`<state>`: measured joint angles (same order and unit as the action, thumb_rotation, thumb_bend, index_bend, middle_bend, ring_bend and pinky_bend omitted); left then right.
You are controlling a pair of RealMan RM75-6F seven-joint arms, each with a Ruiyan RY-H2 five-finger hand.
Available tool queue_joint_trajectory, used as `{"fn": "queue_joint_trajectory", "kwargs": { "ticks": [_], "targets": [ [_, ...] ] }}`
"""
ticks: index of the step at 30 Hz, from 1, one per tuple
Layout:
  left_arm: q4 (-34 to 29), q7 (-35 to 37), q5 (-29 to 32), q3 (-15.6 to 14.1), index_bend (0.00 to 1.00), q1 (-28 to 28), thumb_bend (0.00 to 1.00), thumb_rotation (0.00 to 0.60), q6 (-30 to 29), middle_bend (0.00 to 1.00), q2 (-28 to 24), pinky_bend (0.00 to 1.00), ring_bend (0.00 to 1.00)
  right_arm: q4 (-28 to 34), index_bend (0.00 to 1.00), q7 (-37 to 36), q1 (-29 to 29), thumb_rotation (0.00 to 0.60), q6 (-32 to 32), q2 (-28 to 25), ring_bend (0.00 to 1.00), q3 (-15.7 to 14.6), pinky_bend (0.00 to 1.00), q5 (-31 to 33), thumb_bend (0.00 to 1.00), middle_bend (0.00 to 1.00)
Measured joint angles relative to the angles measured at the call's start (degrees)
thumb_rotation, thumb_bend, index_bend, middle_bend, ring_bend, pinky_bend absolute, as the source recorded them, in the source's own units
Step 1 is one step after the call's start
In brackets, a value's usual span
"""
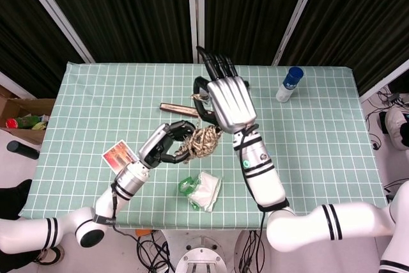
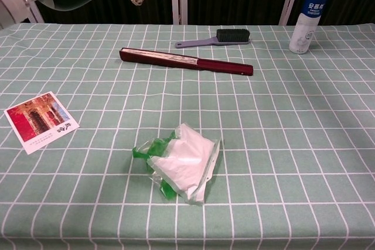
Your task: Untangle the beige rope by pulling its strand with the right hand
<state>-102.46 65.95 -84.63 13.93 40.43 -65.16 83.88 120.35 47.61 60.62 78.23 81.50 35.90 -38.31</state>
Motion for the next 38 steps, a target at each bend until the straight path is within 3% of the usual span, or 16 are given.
{"fn": "queue_joint_trajectory", "kwargs": {
  "ticks": [8, 22, 32, 33, 35, 37, 38],
  "targets": [
    [1.7, 10.7, 2.4, 2.3, 0.79, -0.7, 0.5, 0.6, 0.6, 0.82, -1.7, 0.69, 0.67, 2.2, 1.0, -6.9, -5.4, 0.6, -0.2, -3.5, 0.0, -5.9, 0.0, -5.1, 0.48, 0.04],
    [0.4, 15.4, 4.6, 5.1, 0.79, -2.5, 0.5, 0.6, -0.6, 0.83, -4.2, 0.69, 0.67, 0.2, 1.0, -19.1, -13.7, 0.6, -0.8, -5.6, 0.0, -15.2, 0.0, -16.4, 0.48, 0.05],
    [-0.6, 17.0, 4.6, 6.2, 0.79, -3.4, 0.5, 0.6, -1.1, 0.83, -4.8, 0.69, 0.67, -1.2, 1.0, -21.3, -15.1, 0.6, -1.5, -4.8, 0.0, -16.4, 0.0, -18.0, 0.48, 0.05],
    [-0.6, 17.2, 4.6, 6.2, 0.79, -3.5, 0.5, 0.6, -1.1, 0.83, -4.9, 0.69, 0.67, -1.3, 0.97, -21.4, -15.2, 0.6, -1.6, -4.7, 0.0, -16.4, 0.0, -18.0, 0.46, 0.04],
    [-0.6, 17.4, 4.6, 6.3, 0.79, -3.6, 0.5, 0.6, -1.1, 0.83, -4.9, 0.69, 0.67, -1.3, 0.81, -21.6, -15.2, 0.6, -2.0, -4.8, 0.0, -16.6, 0.0, -18.0, 0.37, 0.02],
    [-0.6, 17.5, 4.5, 6.3, 0.79, -3.7, 0.5, 0.6, -1.0, 0.83, -5.0, 0.69, 0.67, -1.3, 0.48, -22.2, -15.4, 0.6, -2.8, -5.1, 0.0, -16.8, 0.0, -18.1, 0.26, 0.0],
    [-0.6, 17.6, 4.5, 6.4, 0.79, -3.7, 0.5, 0.6, -1.1, 0.83, -5.0, 0.69, 0.67, -1.2, 0.22, -22.5, -15.5, 0.6, -3.1, -5.4, 0.0, -16.9, 0.0, -18.2, 0.2, 0.0]
  ]
}}
